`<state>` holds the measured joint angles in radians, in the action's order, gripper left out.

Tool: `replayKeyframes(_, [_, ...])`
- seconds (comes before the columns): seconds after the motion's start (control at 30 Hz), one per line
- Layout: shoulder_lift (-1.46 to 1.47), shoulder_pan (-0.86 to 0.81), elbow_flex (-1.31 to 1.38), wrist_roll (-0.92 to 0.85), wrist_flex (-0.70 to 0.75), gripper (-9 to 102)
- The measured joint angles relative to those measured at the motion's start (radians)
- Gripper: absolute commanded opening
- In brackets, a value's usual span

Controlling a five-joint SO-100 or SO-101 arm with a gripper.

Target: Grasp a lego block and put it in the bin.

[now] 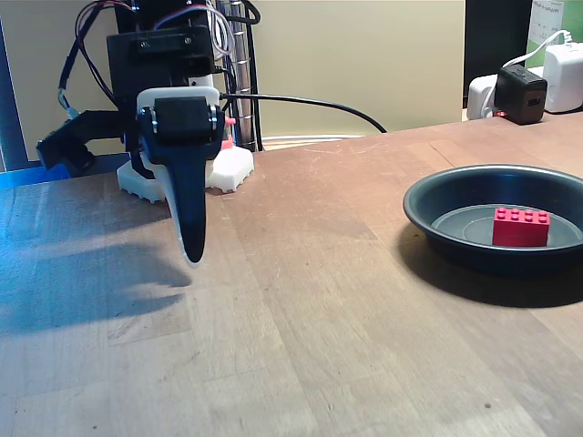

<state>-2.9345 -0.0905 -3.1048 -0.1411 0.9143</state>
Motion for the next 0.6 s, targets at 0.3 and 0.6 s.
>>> replayKeyframes(0.3, [0.0,0.005,0.0,0.046,0.0,0])
replayKeyframes(0.6, [0.0,0.005,0.0,0.046,0.052,0])
